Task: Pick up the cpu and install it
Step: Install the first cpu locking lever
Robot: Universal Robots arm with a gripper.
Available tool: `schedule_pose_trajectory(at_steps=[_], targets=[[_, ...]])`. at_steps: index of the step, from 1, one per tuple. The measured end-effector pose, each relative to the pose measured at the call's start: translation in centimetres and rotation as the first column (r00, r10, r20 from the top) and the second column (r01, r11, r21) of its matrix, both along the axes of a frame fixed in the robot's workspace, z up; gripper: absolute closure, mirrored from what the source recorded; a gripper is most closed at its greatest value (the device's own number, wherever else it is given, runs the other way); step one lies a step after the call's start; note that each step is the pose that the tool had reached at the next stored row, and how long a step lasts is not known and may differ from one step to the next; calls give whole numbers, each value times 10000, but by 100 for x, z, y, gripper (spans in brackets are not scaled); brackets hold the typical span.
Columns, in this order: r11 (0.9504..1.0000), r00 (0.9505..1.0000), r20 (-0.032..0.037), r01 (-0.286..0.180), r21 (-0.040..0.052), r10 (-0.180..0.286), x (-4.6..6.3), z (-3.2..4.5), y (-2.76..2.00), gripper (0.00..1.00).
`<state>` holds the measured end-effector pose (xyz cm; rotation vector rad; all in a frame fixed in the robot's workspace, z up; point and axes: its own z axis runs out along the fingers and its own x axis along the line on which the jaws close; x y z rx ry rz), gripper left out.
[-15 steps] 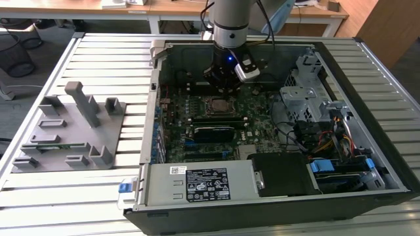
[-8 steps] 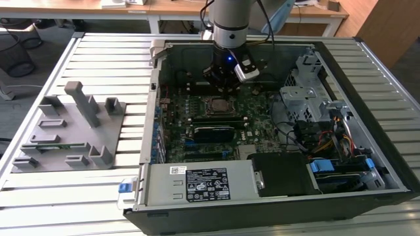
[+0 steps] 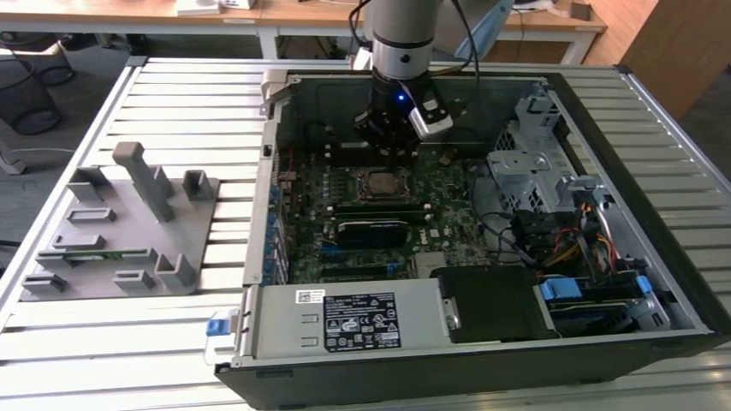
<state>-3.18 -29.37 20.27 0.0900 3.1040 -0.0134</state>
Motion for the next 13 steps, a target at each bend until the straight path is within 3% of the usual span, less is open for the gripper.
schedule_pose_trajectory(at_steps=[13], targets=[[10000,10000,-3,0,-3,0,-1,1,-54,89]])
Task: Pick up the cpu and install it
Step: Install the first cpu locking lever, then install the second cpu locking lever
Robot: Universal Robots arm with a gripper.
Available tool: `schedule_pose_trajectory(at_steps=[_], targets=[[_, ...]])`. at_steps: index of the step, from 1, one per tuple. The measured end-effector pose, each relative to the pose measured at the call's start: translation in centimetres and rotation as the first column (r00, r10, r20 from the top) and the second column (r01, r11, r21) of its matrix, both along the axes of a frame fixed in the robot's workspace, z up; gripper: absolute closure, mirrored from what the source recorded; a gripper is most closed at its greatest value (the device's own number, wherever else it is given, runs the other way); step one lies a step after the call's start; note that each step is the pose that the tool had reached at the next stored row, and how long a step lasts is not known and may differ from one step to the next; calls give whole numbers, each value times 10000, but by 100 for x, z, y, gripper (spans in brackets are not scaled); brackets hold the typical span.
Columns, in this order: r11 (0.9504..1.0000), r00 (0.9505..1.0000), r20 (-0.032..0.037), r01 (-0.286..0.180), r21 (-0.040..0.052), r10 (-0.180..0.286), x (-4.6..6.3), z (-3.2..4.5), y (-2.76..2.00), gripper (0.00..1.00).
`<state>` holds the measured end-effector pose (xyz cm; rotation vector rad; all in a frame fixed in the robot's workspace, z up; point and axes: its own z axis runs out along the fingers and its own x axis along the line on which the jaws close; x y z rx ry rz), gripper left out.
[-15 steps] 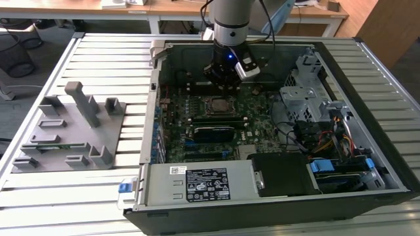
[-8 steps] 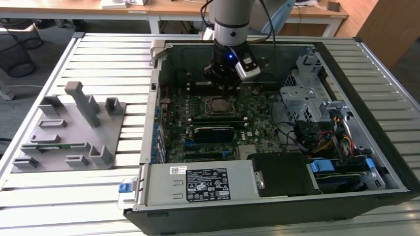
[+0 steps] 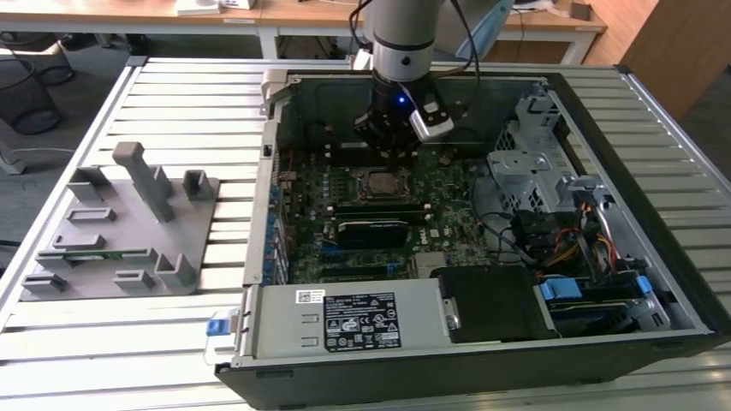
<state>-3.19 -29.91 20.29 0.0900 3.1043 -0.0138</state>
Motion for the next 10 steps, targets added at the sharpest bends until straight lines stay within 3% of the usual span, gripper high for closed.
schedule_pose_trajectory(at_steps=[10], targets=[[10000,10000,0,0,38,0,0,0,-75,89]])
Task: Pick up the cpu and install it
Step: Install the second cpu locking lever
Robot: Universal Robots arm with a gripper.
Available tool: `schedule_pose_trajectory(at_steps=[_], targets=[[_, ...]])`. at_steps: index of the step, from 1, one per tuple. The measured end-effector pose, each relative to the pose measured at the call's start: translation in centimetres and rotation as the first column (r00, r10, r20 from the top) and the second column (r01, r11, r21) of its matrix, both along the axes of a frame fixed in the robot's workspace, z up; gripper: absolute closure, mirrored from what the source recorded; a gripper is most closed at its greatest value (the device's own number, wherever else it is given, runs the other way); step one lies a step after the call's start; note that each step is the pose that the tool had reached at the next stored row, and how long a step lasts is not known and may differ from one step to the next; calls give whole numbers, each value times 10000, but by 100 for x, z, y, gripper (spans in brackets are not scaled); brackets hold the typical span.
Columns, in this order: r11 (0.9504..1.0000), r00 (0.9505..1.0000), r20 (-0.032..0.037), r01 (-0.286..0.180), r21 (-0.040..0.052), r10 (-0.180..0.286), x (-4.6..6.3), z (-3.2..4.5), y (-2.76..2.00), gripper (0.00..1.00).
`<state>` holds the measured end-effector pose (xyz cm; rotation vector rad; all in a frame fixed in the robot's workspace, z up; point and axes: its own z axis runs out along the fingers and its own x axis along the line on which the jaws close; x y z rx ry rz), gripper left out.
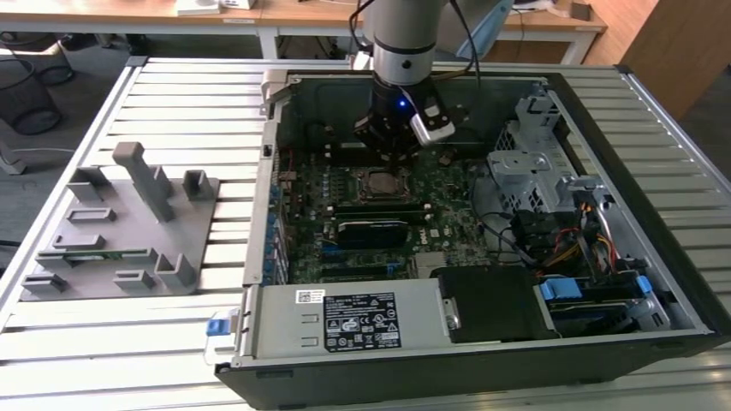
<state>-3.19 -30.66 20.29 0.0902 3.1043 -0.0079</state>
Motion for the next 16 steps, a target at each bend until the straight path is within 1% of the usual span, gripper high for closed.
schedule_pose_trajectory(at_steps=[3,7,12,16], targets=[[10000,10000,-1,-1,0,1,1,13,-16,89],[10000,10000,-1,0,3,0,0,74,-35,89],[10000,10000,0,-2,4,2,1,94,-47,89],[10000,10000,0,-1,11,1,0,95,-89,89]])
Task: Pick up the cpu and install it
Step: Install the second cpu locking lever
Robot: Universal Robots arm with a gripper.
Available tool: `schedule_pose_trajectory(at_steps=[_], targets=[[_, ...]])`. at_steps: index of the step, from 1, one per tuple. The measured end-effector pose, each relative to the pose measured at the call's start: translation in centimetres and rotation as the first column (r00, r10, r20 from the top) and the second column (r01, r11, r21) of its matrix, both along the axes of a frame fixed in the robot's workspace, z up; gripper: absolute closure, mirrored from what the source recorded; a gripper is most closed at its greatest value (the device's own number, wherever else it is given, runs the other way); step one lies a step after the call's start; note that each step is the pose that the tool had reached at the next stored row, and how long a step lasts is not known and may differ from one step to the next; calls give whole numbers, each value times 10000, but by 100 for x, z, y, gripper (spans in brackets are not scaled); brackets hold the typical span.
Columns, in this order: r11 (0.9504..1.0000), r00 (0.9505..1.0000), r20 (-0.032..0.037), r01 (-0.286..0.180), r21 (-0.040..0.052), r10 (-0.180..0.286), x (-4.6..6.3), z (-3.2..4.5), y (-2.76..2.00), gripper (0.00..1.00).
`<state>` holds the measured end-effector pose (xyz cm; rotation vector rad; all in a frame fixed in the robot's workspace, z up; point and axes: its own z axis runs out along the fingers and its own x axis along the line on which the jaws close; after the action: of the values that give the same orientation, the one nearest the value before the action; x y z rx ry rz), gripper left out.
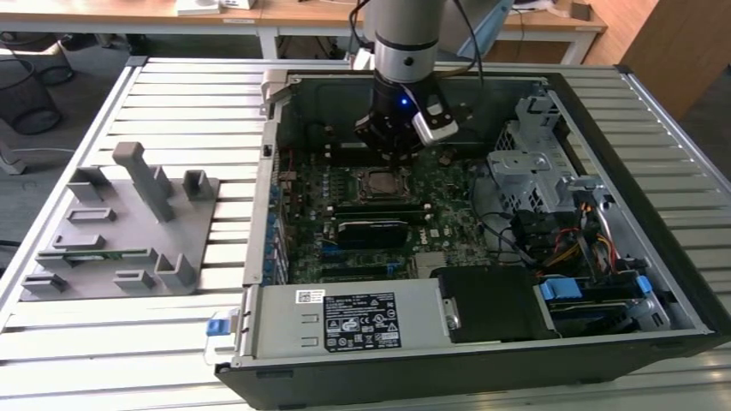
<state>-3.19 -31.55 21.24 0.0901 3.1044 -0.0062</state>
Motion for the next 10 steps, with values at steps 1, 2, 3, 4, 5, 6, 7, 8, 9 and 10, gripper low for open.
schedule_pose_trajectory(at_steps=[1,2,3,4,5,6,7,8,9,10], targets=[[10000,10000,0,0,4,0,0,0,-15,89],[10000,10000,0,0,6,0,0,0,-30,89],[10000,10000,0,0,7,0,0,0,-42,89],[10000,10000,0,0,9,0,0,0,-53,89],[10000,10000,0,0,11,0,0,0,-62,89],[10000,10000,-1,0,20,0,0,1,-69,89],[10000,10000,-1,0,36,0,0,8,-73,89],[10000,10000,-1,0,52,0,0,15,-75,89],[10000,10000,0,0,64,0,0,29,-76,89],[10000,10000,1,1,67,-1,0,49,-76,89]])
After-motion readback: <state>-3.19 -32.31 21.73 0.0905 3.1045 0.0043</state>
